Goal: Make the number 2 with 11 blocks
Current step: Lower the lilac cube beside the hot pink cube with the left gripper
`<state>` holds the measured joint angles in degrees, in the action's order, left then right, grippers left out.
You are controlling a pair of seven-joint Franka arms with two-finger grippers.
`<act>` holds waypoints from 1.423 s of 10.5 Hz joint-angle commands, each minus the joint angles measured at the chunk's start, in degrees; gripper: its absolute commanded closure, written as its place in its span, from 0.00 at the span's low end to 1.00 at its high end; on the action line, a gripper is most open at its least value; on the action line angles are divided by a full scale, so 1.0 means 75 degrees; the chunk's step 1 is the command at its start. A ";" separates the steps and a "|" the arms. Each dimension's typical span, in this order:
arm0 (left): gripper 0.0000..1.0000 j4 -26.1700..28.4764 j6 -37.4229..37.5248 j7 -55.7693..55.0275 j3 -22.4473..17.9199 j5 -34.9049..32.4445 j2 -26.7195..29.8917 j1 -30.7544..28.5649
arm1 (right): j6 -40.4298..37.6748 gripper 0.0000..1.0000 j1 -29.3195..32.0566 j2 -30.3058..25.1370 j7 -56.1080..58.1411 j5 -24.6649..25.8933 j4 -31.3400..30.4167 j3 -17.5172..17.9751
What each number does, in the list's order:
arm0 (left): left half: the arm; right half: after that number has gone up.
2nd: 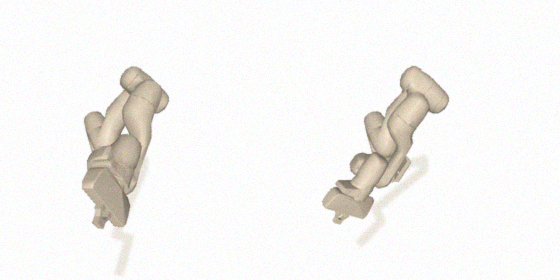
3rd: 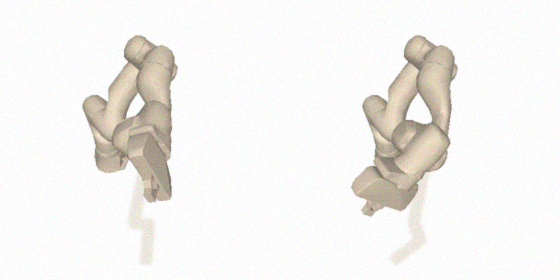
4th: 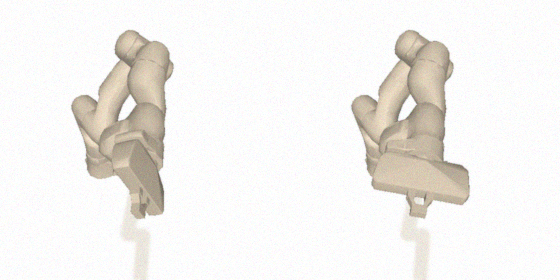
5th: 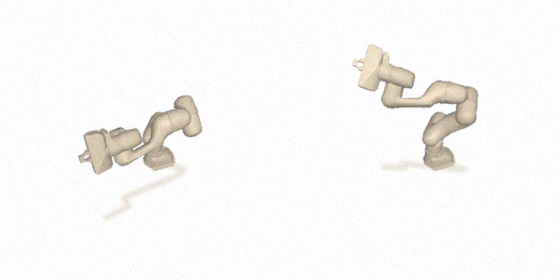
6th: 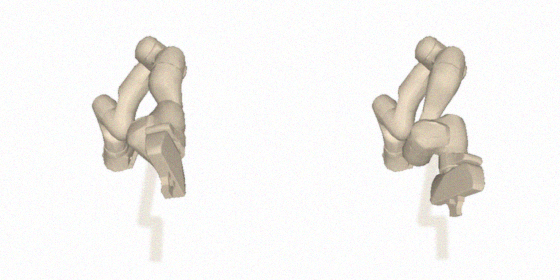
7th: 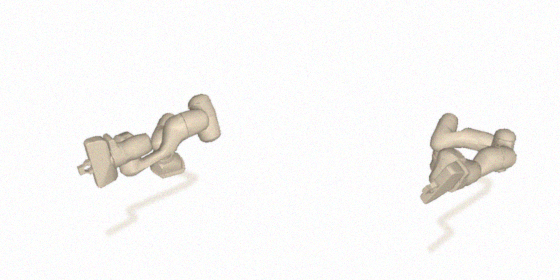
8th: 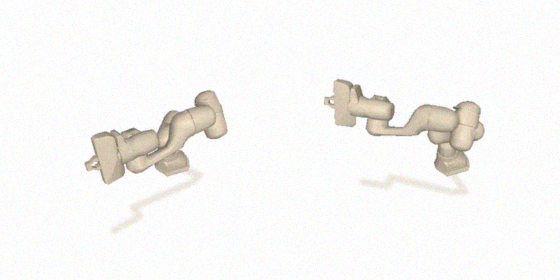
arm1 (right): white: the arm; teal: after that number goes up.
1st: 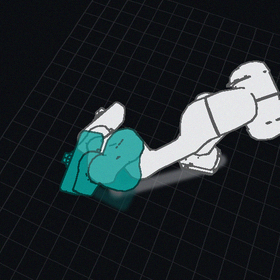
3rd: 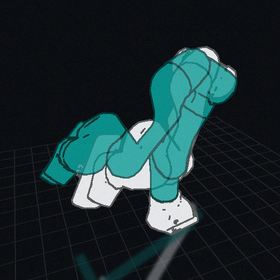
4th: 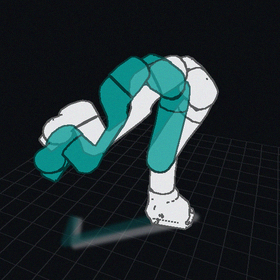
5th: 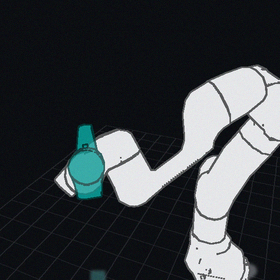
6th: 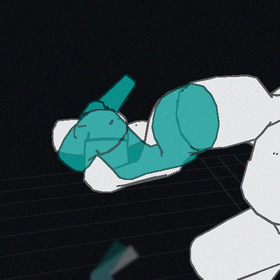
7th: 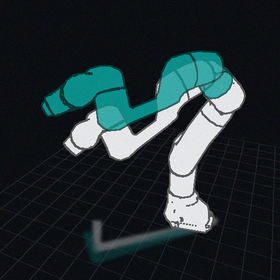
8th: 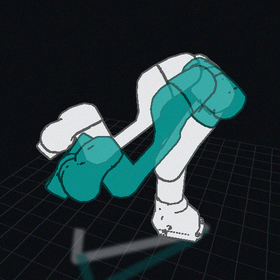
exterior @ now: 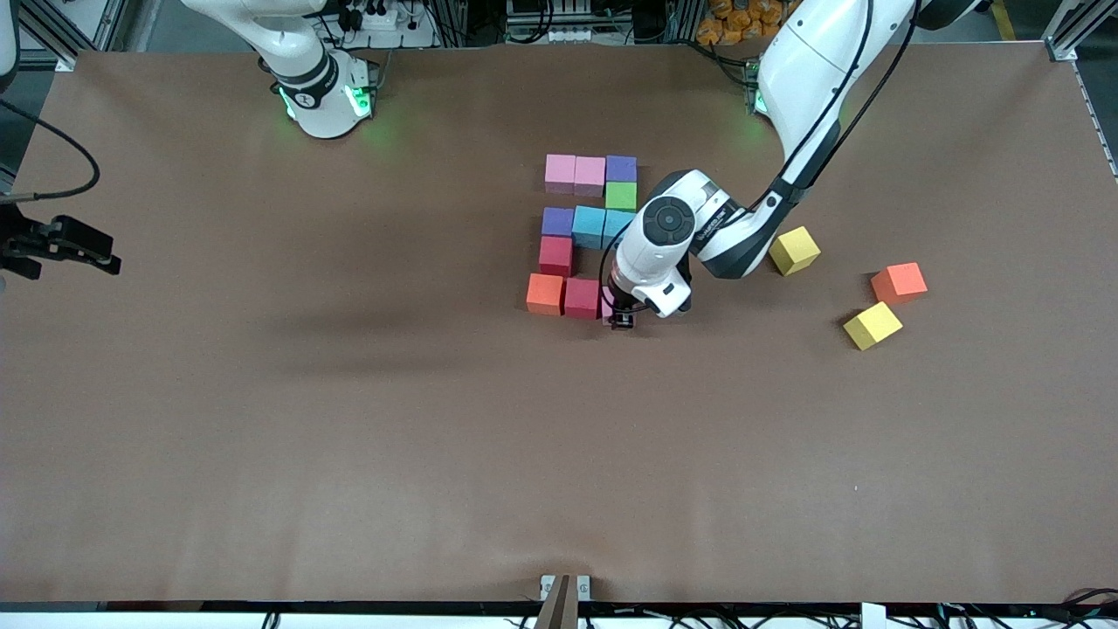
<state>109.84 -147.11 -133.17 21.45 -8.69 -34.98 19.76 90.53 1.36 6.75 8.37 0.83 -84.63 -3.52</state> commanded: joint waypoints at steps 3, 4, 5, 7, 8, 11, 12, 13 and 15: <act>0.67 -0.0043 -0.0085 -0.0338 -0.0094 -0.0283 -0.0058 0.0190 | 0.0128 0.00 -0.0075 -0.0032 0.0161 -0.0006 0.0092 0.0094; 0.67 -0.0055 -0.0085 -0.0338 -0.0083 -0.0283 -0.0058 0.0202 | 0.0140 0.00 -0.0064 -0.0044 0.0150 0.0029 0.0092 0.0082; 0.67 -0.0043 -0.0085 -0.0338 -0.0094 -0.0295 -0.0058 0.0202 | 0.0140 0.00 -0.0041 -0.0044 0.0161 0.0076 0.0104 0.0082; 0.56 -0.0043 -0.0085 -0.0338 -0.0094 -0.0295 -0.0058 0.0213 | 0.0128 0.00 -0.0017 -0.0044 0.0103 0.0077 0.0162 0.0059; 0.44 -0.0043 -0.0085 -0.0338 -0.0083 -0.0295 -0.0058 0.0214 | 0.0117 0.00 -0.0052 -0.0044 0.0080 0.0100 0.0209 0.0070; 0.36 -0.0043 -0.0074 -0.0314 -0.0083 -0.0365 -0.0058 0.0284 | 0.0058 0.00 -0.0028 -0.0067 0.0079 -0.0005 0.0326 0.0082; 0.14 -0.0043 -0.0039 -0.0303 -0.0083 -0.0435 -0.0058 0.0319 | 0.0035 0.00 -0.0040 -0.0056 0.0079 -0.0017 0.0361 0.0071; 0.00 -0.0020 -0.0027 -0.0291 -0.0094 -0.0459 -0.0058 0.0331 | -0.0012 0.00 -0.0087 -0.0056 0.0079 -0.0052 0.0373 0.0024; 0.00 -0.0020 -0.0015 -0.0279 -0.0094 -0.0471 -0.0035 0.0296 | -0.0118 0.00 -0.0297 -0.0056 0.0079 -0.0169 0.0502 -0.0209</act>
<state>109.88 -147.11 -133.54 21.37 -10.50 -35.24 21.50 90.87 0.41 6.54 8.75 0.61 -82.19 -3.47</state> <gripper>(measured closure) 0.009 0.000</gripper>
